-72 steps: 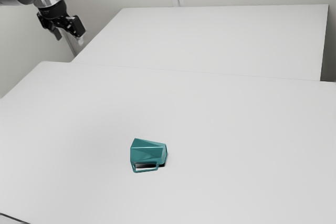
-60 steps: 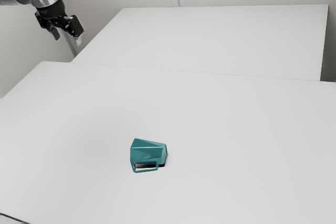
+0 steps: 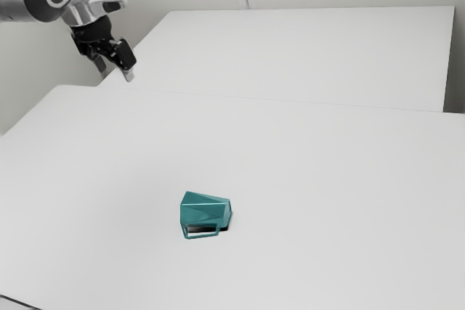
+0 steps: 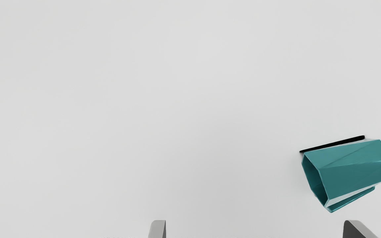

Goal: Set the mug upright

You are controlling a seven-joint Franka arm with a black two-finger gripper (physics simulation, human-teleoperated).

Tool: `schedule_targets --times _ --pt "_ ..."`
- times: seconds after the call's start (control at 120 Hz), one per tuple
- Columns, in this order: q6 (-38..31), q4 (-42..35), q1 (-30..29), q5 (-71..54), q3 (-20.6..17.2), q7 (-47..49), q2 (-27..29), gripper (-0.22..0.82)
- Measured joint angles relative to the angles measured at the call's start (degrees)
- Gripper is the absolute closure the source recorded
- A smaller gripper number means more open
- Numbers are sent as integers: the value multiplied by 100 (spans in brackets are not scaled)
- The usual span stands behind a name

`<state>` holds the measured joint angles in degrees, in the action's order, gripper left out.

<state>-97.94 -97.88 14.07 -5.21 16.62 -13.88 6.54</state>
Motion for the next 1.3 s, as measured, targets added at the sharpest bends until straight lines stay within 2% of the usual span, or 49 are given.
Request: schedule_targets --times 0.317,0.483,0.825,1.033,1.3 --pt "-458 -1090 -108 482 13 303 439 2" --pt "-845 -2092 -133 843 17 420 1106 2" --pt "-1167 -3312 -534 2168 18 588 1901 2" --pt "-1208 -3673 -631 2875 24 601 1994 3" --pt "-1224 -3976 -627 3820 470 235 1496 4"
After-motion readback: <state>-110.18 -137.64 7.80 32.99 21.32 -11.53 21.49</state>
